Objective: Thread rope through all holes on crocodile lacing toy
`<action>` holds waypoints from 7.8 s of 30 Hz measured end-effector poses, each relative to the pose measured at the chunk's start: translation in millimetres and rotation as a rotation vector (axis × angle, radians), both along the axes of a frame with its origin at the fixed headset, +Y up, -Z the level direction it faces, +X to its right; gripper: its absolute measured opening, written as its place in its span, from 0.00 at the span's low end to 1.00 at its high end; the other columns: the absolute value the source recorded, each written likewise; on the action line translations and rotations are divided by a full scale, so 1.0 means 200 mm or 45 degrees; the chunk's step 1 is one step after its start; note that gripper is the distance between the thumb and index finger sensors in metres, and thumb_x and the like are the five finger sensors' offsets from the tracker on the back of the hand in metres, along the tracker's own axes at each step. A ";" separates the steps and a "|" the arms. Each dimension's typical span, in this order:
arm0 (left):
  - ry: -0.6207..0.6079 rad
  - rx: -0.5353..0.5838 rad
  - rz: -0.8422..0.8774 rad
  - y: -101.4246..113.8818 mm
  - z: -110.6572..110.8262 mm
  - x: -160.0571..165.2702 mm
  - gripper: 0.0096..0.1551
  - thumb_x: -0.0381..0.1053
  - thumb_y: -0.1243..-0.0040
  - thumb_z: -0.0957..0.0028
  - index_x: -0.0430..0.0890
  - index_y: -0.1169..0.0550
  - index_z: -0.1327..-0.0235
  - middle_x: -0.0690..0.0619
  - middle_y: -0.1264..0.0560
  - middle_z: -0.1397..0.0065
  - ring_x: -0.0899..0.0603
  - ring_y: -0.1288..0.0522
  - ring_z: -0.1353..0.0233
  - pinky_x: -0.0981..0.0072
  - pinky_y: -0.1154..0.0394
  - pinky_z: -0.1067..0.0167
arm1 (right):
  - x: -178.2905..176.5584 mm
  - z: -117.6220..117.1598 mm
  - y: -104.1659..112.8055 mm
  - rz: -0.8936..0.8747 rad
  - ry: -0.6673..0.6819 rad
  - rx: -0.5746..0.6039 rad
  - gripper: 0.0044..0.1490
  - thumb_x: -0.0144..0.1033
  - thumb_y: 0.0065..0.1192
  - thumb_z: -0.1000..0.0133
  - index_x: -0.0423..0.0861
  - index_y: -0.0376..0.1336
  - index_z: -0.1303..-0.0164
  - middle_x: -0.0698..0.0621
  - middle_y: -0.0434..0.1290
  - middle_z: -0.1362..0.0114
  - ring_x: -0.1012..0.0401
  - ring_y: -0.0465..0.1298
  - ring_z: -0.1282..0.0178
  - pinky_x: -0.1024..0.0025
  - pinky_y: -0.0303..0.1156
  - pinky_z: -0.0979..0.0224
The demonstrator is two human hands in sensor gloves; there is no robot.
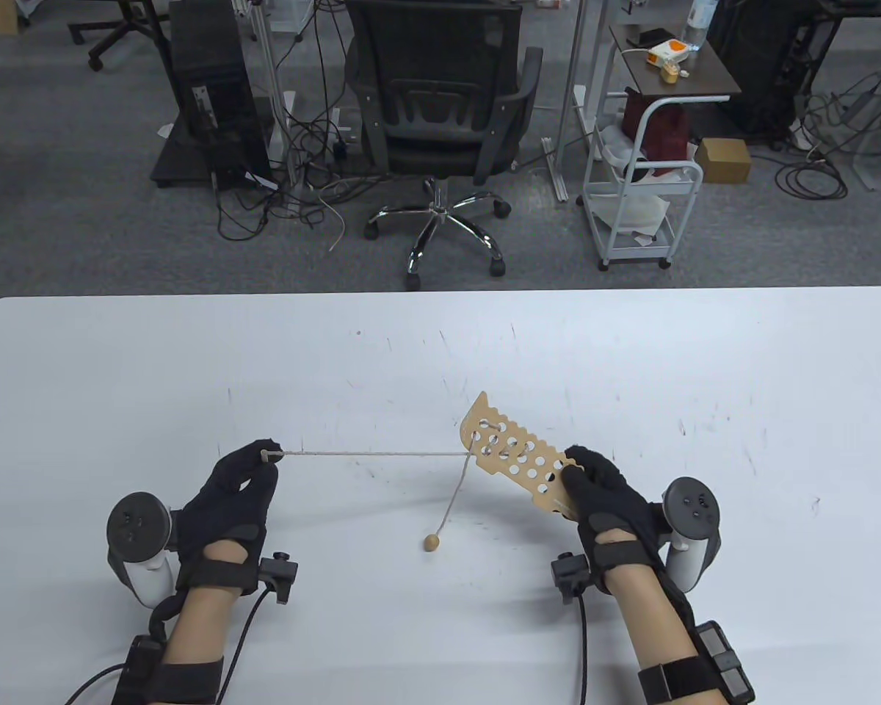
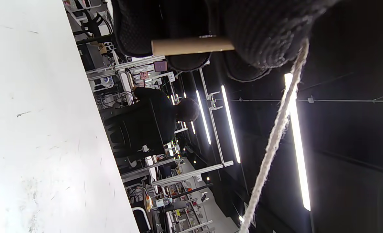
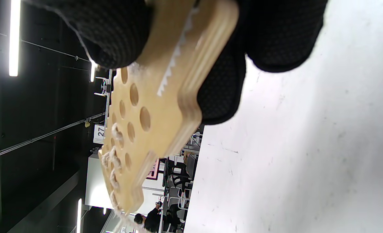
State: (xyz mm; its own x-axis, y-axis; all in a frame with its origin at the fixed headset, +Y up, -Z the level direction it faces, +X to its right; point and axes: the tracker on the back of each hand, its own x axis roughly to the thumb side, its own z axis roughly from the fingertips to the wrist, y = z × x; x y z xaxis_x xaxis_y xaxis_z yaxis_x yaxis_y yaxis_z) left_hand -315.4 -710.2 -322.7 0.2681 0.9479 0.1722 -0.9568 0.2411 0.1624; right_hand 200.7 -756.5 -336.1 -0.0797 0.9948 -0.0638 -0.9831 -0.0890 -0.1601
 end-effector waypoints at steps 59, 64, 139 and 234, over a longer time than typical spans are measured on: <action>-0.503 -0.206 -0.141 -0.11 -0.04 0.33 0.23 0.49 0.31 0.56 0.57 0.20 0.45 0.54 0.16 0.43 0.42 0.18 0.40 0.42 0.28 0.34 | -0.43 0.20 0.14 0.044 0.536 0.213 0.29 0.40 0.67 0.49 0.46 0.67 0.37 0.47 0.81 0.46 0.53 0.86 0.55 0.54 0.77 0.46; -0.651 -0.233 -0.063 -0.13 -0.03 0.39 0.23 0.48 0.32 0.56 0.57 0.20 0.46 0.54 0.16 0.42 0.42 0.18 0.40 0.42 0.29 0.33 | -0.43 0.19 0.14 0.043 0.538 0.216 0.29 0.40 0.67 0.49 0.46 0.67 0.37 0.47 0.81 0.46 0.54 0.86 0.55 0.54 0.77 0.46; -0.783 -0.296 0.328 -0.16 0.01 0.46 0.32 0.46 0.38 0.51 0.57 0.27 0.29 0.53 0.21 0.31 0.42 0.23 0.31 0.43 0.33 0.29 | -0.41 0.19 0.13 0.060 0.454 0.232 0.29 0.41 0.66 0.49 0.48 0.66 0.37 0.48 0.81 0.46 0.54 0.86 0.55 0.53 0.76 0.46; -0.609 -0.136 -0.327 -0.01 0.07 0.47 0.25 0.48 0.33 0.55 0.58 0.17 0.42 0.52 0.17 0.41 0.42 0.19 0.42 0.43 0.29 0.33 | -0.32 0.12 0.06 0.037 0.326 0.073 0.33 0.41 0.66 0.47 0.38 0.63 0.36 0.47 0.83 0.44 0.55 0.87 0.56 0.54 0.77 0.47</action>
